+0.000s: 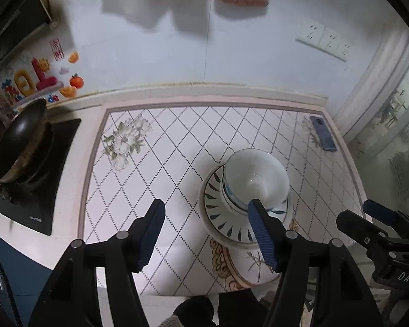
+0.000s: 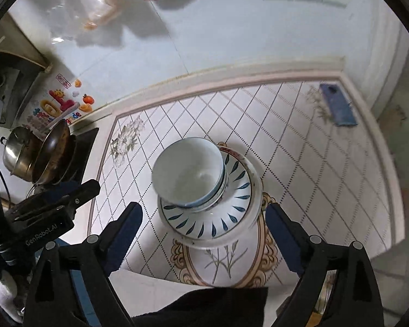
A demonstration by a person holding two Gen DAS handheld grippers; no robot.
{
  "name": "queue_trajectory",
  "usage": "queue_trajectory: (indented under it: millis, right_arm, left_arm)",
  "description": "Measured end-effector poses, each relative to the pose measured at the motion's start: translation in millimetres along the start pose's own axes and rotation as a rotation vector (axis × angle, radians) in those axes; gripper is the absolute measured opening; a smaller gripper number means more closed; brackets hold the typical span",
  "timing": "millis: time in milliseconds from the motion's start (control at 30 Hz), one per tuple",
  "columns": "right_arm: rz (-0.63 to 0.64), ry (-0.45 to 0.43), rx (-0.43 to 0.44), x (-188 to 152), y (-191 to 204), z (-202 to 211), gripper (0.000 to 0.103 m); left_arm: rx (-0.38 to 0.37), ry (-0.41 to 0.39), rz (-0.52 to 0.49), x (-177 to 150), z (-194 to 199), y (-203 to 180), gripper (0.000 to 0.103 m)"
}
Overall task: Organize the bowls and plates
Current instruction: 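Open both grippers and lift them away from the bowls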
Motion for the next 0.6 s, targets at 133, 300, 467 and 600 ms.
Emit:
queue_trajectory:
  millis: [133, 300, 467, 600]
  right_arm:
    - [0.022, -0.051, -0.029, -20, 20, 36, 0.096]
    - [0.061, -0.116, -0.066, -38, 37, 75, 0.099]
    - [0.095, -0.177, -0.089, -52, 47, 113, 0.100]
    - [0.123, -0.219, -0.079, -66, 52, 141, 0.101]
  left_arm:
    - [0.007, -0.054, 0.005, -12, 29, 5, 0.088]
    - [0.015, -0.124, 0.028, -27, 66, 10, 0.098]
    - [0.029, -0.188, 0.055, -43, 99, 11, 0.102]
    - [0.053, -0.216, 0.078, -61, 122, 10, 0.103]
Point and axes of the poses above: each gripper's, at about its wrist camera, not at the fingertips, and z roughly against the way its jaws point, y to its left, x to its top, the point moved 4 cm from there along -z, roughly the way its jaws point, and after that the axes turned 13 degrees about x, right-handed, at the moved point
